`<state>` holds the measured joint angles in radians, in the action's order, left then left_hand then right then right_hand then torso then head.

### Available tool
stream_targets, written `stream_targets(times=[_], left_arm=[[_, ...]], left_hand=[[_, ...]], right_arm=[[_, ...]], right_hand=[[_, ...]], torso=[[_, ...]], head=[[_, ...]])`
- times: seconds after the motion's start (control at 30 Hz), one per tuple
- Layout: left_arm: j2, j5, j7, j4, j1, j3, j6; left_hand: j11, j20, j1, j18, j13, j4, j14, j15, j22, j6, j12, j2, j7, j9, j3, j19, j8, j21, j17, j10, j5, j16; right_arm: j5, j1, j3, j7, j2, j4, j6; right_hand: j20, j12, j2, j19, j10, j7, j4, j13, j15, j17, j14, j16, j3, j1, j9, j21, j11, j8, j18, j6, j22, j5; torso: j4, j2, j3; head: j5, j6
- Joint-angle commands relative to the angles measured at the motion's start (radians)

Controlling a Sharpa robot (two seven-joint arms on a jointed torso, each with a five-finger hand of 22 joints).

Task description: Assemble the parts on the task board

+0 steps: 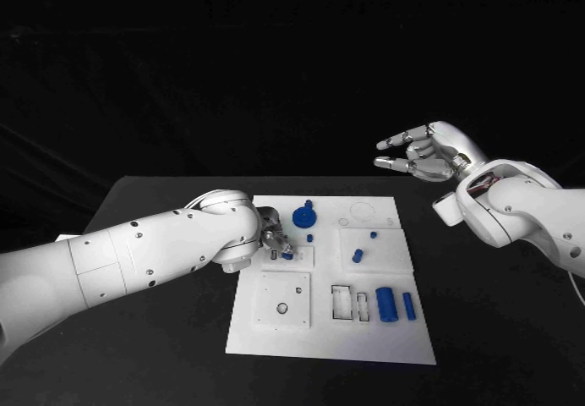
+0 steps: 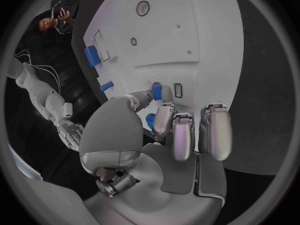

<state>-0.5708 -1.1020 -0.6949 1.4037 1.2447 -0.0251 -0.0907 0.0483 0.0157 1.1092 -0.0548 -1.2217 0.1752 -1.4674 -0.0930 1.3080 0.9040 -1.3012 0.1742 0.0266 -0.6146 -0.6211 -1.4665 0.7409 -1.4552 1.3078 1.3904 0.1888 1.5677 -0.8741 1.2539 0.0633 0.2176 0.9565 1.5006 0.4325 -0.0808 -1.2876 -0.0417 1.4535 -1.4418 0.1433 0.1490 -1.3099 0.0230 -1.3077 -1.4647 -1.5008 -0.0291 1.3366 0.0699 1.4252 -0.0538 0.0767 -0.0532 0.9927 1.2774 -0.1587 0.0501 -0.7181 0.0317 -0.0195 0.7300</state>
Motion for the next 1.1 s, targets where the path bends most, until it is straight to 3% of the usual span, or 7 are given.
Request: stream_targets(times=[0.03, 0.77, 1.1], left_arm=[[0.005, 0.033, -0.072, -0.003, -0.005, -0.004, -0.047], [0.017, 0.037, -0.087, -0.024, -0.005, -0.004, -0.036], [0.015, 0.037, -0.081, -0.032, -0.005, -0.003, -0.029]], left_hand=[[-0.001, -0.007, -0.023, 0.014, -0.007, 0.019, -0.103, -0.009, 0.075, 0.013, -0.009, -0.008, -0.006, 0.003, 0.023, -0.035, -0.008, -0.008, 0.263, 0.009, -0.002, 0.003], [0.006, -0.012, -0.077, 0.021, -0.044, 0.07, -0.103, -0.015, 0.109, 0.044, -0.037, -0.008, -0.015, 0.004, 0.091, -0.048, -0.017, -0.027, 0.263, 0.03, 0.001, 0.003], [0.007, -0.013, -0.107, 0.022, -0.051, 0.112, -0.103, -0.016, 0.116, 0.056, -0.041, -0.001, -0.016, 0.003, 0.147, -0.05, -0.021, -0.03, 0.263, 0.035, 0.0, 0.003]], right_arm=[[-0.006, -0.001, 0.0, 0.003, -0.001, 0.001, -0.014], [-0.004, -0.001, 0.0, 0.004, -0.003, -0.001, -0.017], [-0.004, -0.002, -0.001, 0.004, -0.004, -0.002, -0.018]], right_hand=[[-0.001, 0.007, 0.001, -0.005, 0.008, -0.001, 0.0, -0.078, -0.002, -0.134, -0.077, 0.005, 0.007, -0.007, 0.0, -0.005, -0.001, 0.001, -0.008, -0.003, -0.001, -0.004], [-0.001, 0.008, 0.001, -0.005, 0.008, -0.001, 0.0, -0.077, -0.002, -0.133, -0.077, 0.005, 0.009, -0.008, 0.0, -0.005, -0.001, 0.001, -0.008, -0.003, -0.002, -0.005], [-0.001, 0.01, 0.001, -0.006, 0.009, -0.001, 0.001, -0.076, -0.002, -0.131, -0.076, 0.006, 0.011, -0.011, 0.0, -0.006, -0.001, 0.001, -0.009, -0.004, -0.004, -0.006]], torso=[[0.0, 0.0, 0.0005], [0.0005, 0.0, -0.0014], [0.0004, -0.001, -0.0019]], head=[[0.0, 0.0], [0.002, -0.001], [0.001, -0.001]])
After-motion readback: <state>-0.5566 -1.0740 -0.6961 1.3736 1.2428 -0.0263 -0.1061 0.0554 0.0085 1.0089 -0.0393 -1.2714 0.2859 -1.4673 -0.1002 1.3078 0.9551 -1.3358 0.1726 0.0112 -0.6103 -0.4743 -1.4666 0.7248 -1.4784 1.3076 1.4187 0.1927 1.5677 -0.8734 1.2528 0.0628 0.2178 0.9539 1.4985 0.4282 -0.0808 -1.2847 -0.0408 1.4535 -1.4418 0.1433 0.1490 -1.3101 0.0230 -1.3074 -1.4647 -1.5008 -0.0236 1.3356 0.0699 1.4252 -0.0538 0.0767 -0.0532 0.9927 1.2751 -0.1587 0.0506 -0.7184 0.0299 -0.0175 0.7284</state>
